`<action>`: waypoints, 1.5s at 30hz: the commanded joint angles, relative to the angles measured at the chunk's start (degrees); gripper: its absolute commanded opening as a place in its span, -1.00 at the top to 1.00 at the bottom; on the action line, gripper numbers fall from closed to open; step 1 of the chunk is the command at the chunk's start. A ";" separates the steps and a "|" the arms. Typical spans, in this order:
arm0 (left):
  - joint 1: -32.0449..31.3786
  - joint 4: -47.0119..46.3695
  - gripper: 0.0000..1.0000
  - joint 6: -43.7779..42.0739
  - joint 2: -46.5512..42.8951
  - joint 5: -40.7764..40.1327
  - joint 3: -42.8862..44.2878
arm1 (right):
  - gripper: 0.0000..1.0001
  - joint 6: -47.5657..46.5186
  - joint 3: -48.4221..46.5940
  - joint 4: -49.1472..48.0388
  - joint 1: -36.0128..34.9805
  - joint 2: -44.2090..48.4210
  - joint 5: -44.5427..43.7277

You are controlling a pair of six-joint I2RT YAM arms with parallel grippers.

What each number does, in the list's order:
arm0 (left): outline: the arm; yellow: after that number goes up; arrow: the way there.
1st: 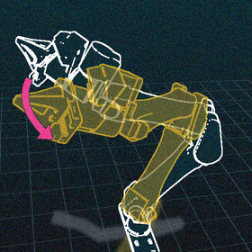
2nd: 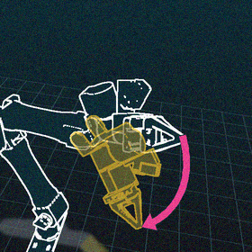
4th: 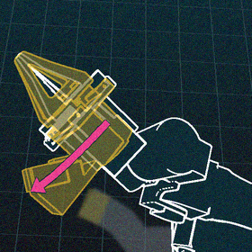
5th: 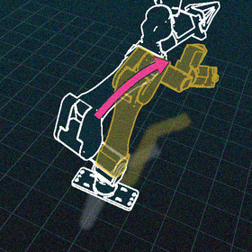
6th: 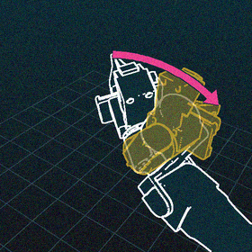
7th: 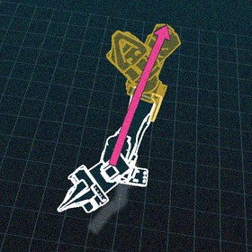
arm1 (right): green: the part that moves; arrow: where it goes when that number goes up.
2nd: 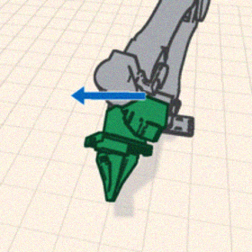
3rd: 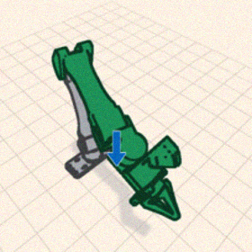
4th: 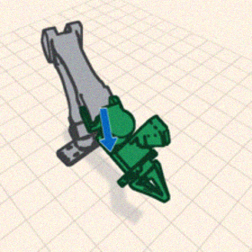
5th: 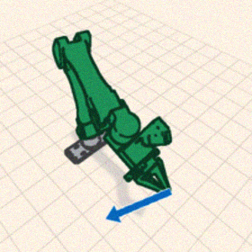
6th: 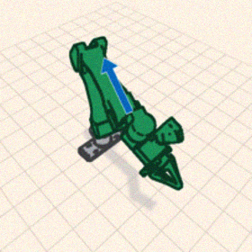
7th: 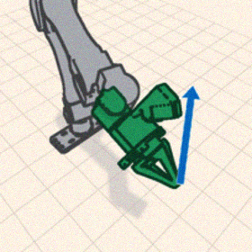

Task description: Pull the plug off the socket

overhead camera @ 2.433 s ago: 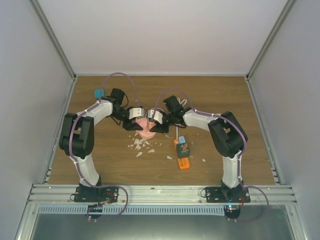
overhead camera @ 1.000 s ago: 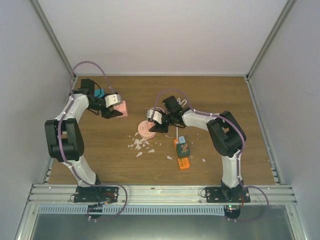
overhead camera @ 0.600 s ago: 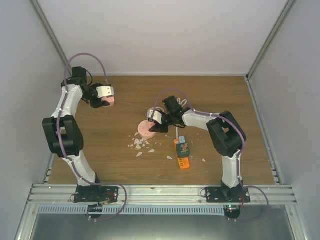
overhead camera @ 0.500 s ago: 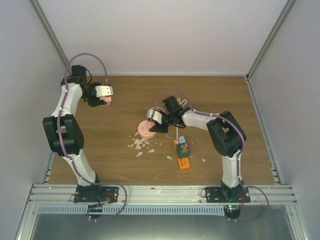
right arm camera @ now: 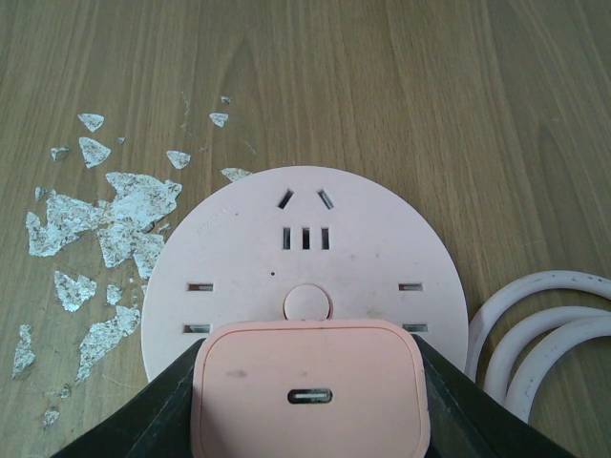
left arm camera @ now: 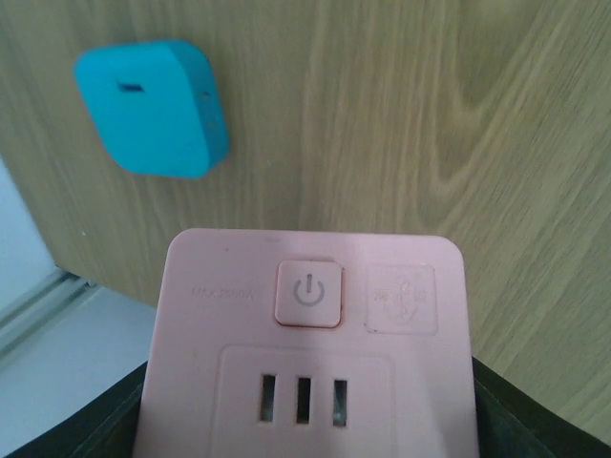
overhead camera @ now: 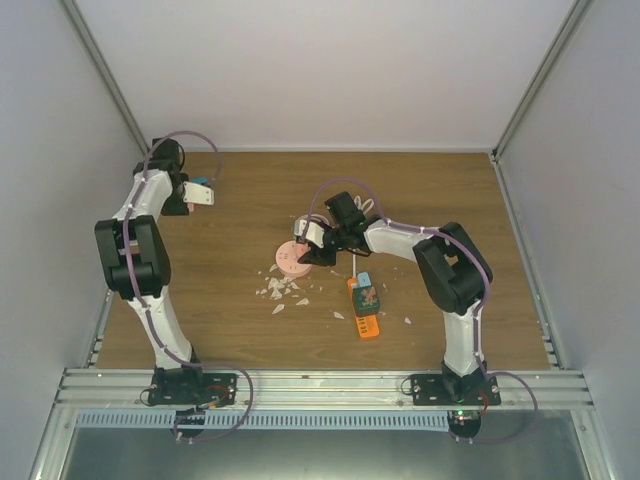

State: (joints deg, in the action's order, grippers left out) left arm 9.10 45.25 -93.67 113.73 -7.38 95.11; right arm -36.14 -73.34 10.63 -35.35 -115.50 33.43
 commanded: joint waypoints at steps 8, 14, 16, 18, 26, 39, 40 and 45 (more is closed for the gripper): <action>-2.25 -9.55 0.51 -6.63 3.91 -12.53 -3.01 | 0.47 -1.08 1.89 1.36 0.69 -2.68 -6.27; -3.51 -10.40 0.45 -8.66 5.92 -14.81 -3.17 | 0.47 -1.13 1.97 1.30 0.68 -2.67 -5.89; -3.64 -10.36 0.42 -9.11 6.66 -15.71 -2.98 | 0.47 -1.20 1.97 1.31 0.64 -2.66 -5.78; -3.59 -10.21 0.40 -9.61 7.29 -16.60 -2.85 | 0.46 -1.34 2.00 1.32 0.69 -2.65 -5.83; -3.65 -8.77 -0.01 -8.81 7.09 -15.01 -1.94 | 0.45 -1.46 2.15 1.07 0.81 -2.28 -5.66; -3.18 0.09 -0.63 -0.51 6.03 -6.97 1.49 | 0.39 -1.48 3.10 0.71 0.81 -1.24 -5.48; -3.07 0.32 -0.65 -0.04 5.92 -6.59 1.53 | 0.39 -1.40 3.16 0.70 0.81 -1.28 -5.46; -2.93 3.29 -0.65 4.12 4.86 -1.28 3.51 | 0.35 -0.96 3.38 0.61 0.80 -0.62 -5.31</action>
State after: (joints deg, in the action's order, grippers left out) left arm 5.82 44.69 -93.82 121.03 -14.35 95.70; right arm -36.16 -72.18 8.91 -35.33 -115.13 33.56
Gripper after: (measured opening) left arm 0.830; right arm 0.449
